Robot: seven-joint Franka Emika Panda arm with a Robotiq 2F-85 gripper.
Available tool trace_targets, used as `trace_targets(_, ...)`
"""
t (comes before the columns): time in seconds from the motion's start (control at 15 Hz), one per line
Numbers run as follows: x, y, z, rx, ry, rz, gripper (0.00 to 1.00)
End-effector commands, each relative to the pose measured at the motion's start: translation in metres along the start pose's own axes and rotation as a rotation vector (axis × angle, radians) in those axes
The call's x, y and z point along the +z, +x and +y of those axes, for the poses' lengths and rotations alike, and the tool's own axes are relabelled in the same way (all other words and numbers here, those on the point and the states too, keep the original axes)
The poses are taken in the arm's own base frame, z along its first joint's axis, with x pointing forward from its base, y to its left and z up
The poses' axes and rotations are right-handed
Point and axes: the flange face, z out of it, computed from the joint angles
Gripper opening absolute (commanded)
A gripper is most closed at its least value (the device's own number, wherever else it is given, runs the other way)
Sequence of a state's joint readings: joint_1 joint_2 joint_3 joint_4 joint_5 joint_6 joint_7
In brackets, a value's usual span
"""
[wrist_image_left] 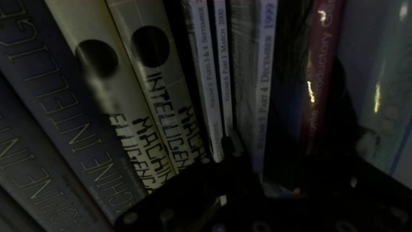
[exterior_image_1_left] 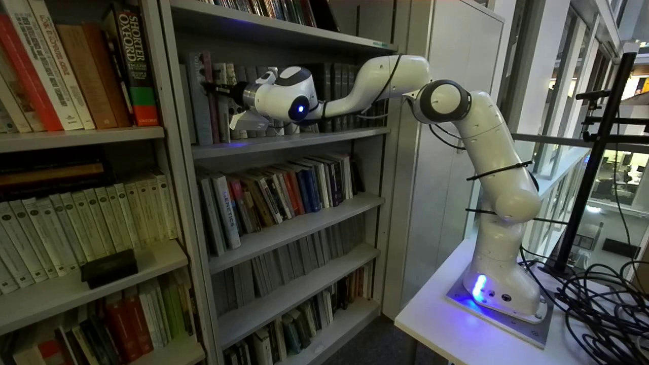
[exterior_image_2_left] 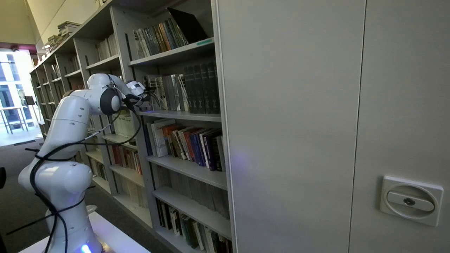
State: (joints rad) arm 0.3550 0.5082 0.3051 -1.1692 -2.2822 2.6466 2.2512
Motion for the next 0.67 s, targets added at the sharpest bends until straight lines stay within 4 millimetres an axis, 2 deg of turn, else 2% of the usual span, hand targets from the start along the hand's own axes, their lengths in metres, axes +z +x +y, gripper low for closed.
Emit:
trace_targets(0.0,0.0177,0.0074,0.014,-0.02,-0.017,0.015,0.36)
trace_targets(0.07,0.0176,0.0074,0.0139,-0.022,-0.017,0.015,0.4)
trace_targets(0.6,0.023,0.0105,0.0238,-0.023,-0.034,0.028,0.99)
